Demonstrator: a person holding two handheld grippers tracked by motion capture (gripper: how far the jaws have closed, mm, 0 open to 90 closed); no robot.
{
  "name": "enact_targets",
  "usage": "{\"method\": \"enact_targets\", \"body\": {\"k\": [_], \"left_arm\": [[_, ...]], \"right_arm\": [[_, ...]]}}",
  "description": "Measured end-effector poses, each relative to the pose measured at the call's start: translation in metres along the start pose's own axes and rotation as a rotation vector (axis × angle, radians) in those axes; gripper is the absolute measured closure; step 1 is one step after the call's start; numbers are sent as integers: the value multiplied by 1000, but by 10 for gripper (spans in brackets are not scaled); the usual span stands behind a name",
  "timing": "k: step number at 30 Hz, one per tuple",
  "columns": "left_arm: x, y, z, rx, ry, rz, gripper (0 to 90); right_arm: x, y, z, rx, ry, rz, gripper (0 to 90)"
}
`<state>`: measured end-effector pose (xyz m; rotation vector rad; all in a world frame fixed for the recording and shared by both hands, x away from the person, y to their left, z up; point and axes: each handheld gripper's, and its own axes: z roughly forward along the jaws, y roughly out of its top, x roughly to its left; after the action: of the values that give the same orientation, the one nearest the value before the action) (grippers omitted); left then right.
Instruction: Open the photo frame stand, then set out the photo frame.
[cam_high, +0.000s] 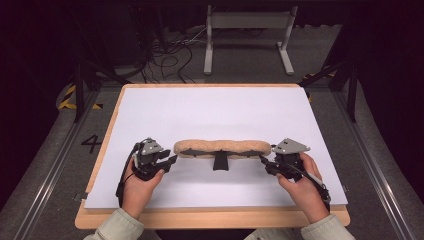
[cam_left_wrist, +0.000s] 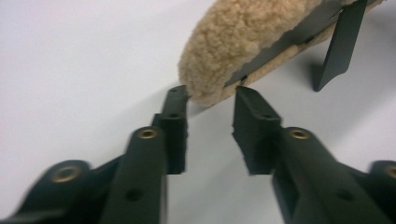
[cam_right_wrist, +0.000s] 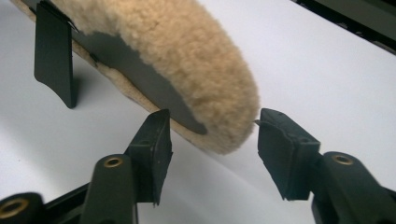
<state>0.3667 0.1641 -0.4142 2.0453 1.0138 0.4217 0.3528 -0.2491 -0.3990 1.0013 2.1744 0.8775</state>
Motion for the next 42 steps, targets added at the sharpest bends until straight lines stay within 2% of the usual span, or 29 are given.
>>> {"method": "enact_targets", "body": {"k": [3, 4, 5, 7, 13, 17, 21, 25, 34, 40, 42], "left_arm": [[5, 1, -6, -14, 34, -8, 880], [7, 3, -8, -21, 56, -4, 900], [7, 3, -8, -21, 56, -4, 900], [8, 5, -9, -32, 66, 9, 900], [12, 10, -3, -57, 64, 13, 900], [16, 14, 6, -74, 69, 18, 900], [14, 15, 20, -65, 52, 47, 900], [12, 16, 27, -53, 50, 56, 900], [13, 15, 29, -45, 25, 63, 900], [13, 14, 24, -25, -31, 57, 900], [12, 14, 21, -13, -37, 81, 900]], "right_arm": [[-3, 0, -8, 7, 0, 7, 556], [-3, -1, -12, 20, -3, 1, 621], [-3, -1, -12, 20, -3, 1, 621], [-2, -4, -16, 38, -11, -12, 713], [1, -7, -22, 67, 13, 26, 900], [4, -10, -22, 73, 69, 59, 900], [7, -10, -18, 82, 92, 46, 900], [9, -11, -12, 96, 108, 41, 900], [7, -14, -10, 105, 123, 51, 900], [5, -13, -12, 100, 129, 60, 900], [4, -13, -13, 95, 133, 66, 900]]}}
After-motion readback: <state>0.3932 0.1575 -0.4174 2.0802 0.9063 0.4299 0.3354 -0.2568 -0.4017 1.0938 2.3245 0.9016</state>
